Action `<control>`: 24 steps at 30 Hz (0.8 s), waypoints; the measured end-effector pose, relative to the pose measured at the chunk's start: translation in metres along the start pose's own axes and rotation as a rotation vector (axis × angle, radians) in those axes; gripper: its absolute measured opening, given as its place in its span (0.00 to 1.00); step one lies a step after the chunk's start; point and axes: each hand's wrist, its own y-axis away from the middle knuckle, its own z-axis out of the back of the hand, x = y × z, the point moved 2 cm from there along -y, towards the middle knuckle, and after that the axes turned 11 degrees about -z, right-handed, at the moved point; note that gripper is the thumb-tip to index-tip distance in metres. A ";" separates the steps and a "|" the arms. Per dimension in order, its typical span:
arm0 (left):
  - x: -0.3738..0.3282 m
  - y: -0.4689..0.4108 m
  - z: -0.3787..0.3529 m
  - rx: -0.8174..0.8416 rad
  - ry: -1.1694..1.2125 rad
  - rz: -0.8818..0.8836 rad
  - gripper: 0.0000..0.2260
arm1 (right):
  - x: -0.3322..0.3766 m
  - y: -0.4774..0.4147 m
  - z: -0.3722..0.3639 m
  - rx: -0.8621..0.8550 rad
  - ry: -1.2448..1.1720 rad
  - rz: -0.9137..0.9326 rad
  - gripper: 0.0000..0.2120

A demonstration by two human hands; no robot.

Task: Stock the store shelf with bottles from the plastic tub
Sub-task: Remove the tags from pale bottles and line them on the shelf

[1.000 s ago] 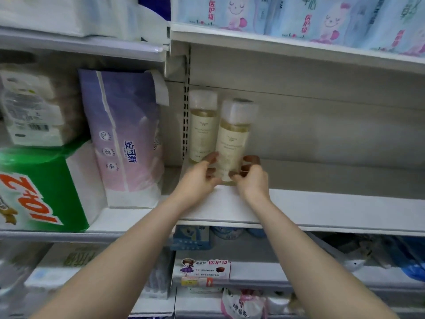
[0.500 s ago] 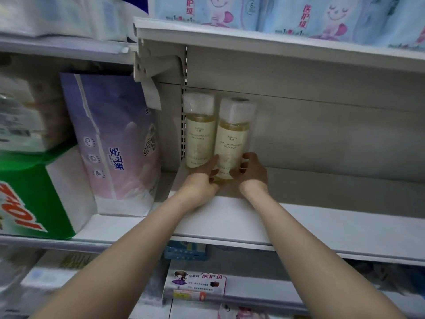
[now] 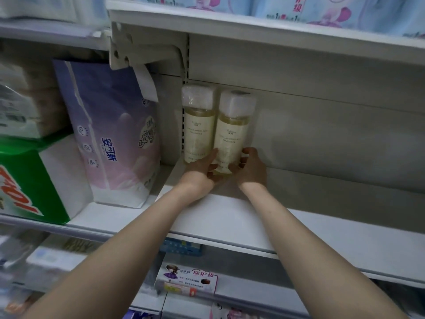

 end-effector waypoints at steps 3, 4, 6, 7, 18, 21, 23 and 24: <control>-0.005 0.004 0.001 0.018 -0.080 -0.001 0.33 | 0.001 0.006 0.001 0.013 -0.035 -0.006 0.24; -0.007 0.007 0.001 0.009 -0.038 0.004 0.32 | 0.002 0.012 0.003 0.018 -0.058 -0.014 0.23; -0.010 0.014 0.002 0.000 0.008 -0.019 0.32 | 0.002 0.027 0.005 0.017 -0.101 -0.011 0.21; -0.013 0.020 0.003 0.002 -0.007 -0.041 0.32 | 0.001 0.036 0.007 0.009 -0.115 -0.001 0.21; -0.038 0.130 0.049 -0.050 -0.090 -0.264 0.24 | 0.002 0.169 0.000 -0.137 -0.101 0.143 0.16; -0.037 0.168 0.060 -0.082 -0.019 -0.261 0.21 | -0.004 0.206 -0.012 -0.153 -0.121 0.147 0.14; -0.032 0.194 0.067 -0.106 0.016 -0.259 0.20 | -0.010 0.230 -0.022 -0.158 -0.130 0.168 0.13; -0.028 0.208 0.069 -0.115 0.031 -0.256 0.19 | -0.014 0.241 -0.028 -0.161 -0.138 0.179 0.13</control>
